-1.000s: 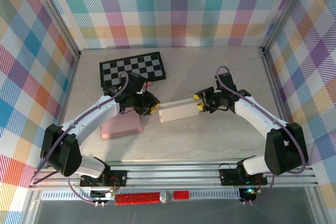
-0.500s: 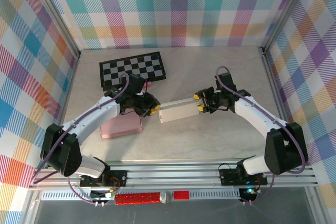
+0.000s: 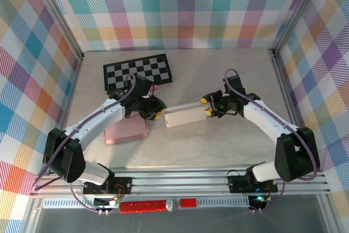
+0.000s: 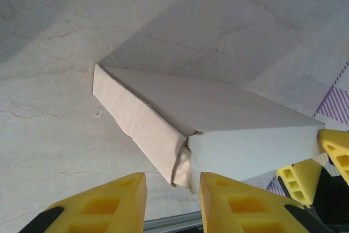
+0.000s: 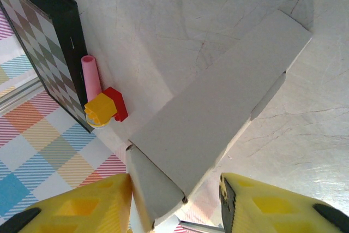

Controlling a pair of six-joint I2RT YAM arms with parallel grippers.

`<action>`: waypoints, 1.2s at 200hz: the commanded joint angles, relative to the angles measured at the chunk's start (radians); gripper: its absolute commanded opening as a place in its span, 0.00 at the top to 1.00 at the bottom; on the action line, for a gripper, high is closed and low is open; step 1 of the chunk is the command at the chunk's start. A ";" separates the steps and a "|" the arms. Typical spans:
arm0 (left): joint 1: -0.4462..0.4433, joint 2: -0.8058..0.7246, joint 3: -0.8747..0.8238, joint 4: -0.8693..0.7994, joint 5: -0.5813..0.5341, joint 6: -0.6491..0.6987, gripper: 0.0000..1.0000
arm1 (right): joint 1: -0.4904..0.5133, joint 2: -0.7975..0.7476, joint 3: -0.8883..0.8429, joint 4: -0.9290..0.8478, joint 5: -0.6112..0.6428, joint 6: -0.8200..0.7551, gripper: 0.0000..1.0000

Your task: Fold the paper box

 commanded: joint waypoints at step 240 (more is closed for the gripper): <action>-0.031 0.031 -0.059 -0.042 -0.043 0.067 0.72 | -0.040 -0.017 0.053 -0.177 0.032 -0.158 0.58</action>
